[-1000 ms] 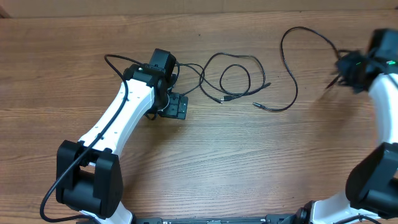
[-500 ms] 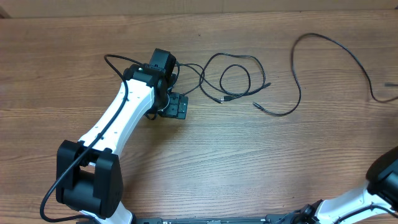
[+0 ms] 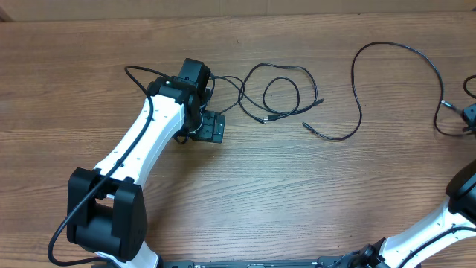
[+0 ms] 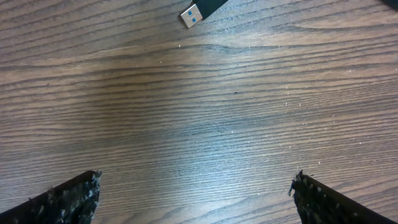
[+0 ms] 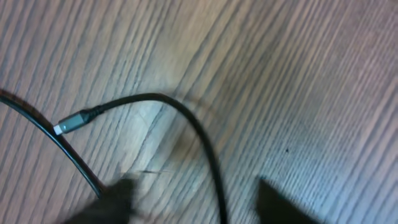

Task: Untangle cables
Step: 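Pull the cable toward the upper right with the right gripper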

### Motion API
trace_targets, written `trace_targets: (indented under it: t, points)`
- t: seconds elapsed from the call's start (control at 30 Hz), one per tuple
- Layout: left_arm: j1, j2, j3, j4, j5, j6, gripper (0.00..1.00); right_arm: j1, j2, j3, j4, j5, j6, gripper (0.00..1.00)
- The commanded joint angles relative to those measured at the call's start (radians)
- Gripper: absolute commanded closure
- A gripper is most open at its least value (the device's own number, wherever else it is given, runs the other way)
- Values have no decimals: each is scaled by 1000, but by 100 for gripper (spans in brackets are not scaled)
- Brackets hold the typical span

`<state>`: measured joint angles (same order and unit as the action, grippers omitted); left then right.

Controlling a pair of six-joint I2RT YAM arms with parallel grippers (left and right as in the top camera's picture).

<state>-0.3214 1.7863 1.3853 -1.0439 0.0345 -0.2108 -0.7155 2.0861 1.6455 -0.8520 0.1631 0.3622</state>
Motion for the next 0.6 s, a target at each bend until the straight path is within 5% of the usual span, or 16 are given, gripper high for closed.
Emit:
trace_targets:
  t: [0.0, 0.57]
  points:
    - [-6, -8, -3, -2, 15, -15, 0, 2, -21, 72, -31, 16, -11, 0]
    - [-6, -8, -3, 22, 14, -14, 0, 212, -294, 319, -230, -194, -17, 0]
